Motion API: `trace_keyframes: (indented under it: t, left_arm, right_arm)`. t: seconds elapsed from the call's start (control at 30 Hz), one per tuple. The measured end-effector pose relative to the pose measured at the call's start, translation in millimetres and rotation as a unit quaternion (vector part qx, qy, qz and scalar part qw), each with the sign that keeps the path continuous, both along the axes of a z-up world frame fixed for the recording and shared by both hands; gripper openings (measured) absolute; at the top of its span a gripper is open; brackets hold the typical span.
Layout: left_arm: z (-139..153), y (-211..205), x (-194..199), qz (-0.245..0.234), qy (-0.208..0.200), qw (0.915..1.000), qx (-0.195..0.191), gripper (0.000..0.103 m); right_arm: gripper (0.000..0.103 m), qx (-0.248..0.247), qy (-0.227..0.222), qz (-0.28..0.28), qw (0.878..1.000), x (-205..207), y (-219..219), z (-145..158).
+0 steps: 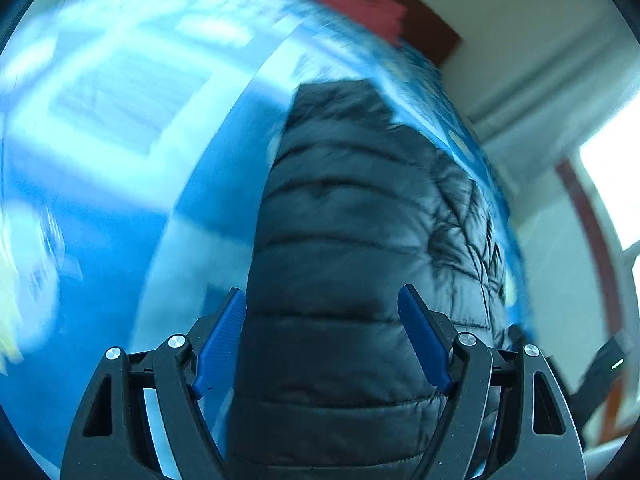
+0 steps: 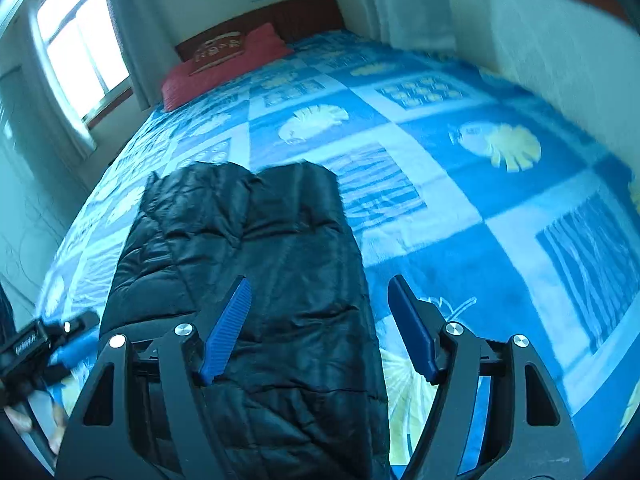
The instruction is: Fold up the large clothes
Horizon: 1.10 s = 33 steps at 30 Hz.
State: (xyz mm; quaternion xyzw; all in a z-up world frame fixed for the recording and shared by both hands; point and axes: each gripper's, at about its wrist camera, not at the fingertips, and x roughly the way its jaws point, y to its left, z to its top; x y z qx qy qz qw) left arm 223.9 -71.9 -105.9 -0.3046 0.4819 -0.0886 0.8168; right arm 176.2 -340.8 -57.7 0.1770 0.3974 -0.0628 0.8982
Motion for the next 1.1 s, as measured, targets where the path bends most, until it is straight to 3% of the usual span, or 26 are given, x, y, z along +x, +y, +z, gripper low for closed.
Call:
trace_keyframes:
  t: [0.07, 0.2, 0.37, 0.63, 0.7, 0.77, 0.87, 0.97, 1.1]
  left_arm:
    - [-14, 3, -2, 0.016, 0.016, 0.9987, -0.046, 0.08]
    - [-22, 1, -1, 0.018, -0.001, 0.9976, -0.067, 0.085]
    - [-33, -3, -7, 0.029, -0.019, 0.9949, -0.094, 0.089]
    - [-61, 11, 0, 0.029, 0.009, 0.9823, -0.185, 0.093]
    - [-61, 8, 2, 0.016, 0.008, 0.983, -0.183, 0.093]
    - [-56, 4, 4, 0.005, 0.006, 0.9846, -0.175, 0.092]
    - [-51, 2, 7, -0.009, 0.003, 0.9851, -0.172, 0.091]
    - [-42, 4, 10, -0.023, -0.005, 0.9844, -0.174, 0.088]
    - [-26, 19, 12, -0.027, -0.025, 0.9829, -0.18, 0.085]
  right_arm:
    - [0.073, 0.041, 0.012, -0.004, 0.999, 4, -9, -15]
    - [0.086, 0.117, 0.025, -0.016, 0.993, 8, -29, -42]
    - [0.091, 0.245, 0.032, -0.003, 0.969, 15, -44, -79]
    - [0.091, 0.264, 0.021, 0.04, 0.963, 17, -36, -85]
    - [0.088, 0.257, 0.026, 0.045, 0.965, 23, -33, -85]
    - [0.07, 0.272, 0.027, 0.056, 0.96, 26, -32, -86]
    - [0.055, 0.296, 0.021, 0.06, 0.953, 26, -29, -87]
    - [0.045, 0.313, 0.005, 0.065, 0.947, 25, -25, -82]
    - [0.041, 0.34, -0.022, 0.086, 0.936, 40, -7, -72]
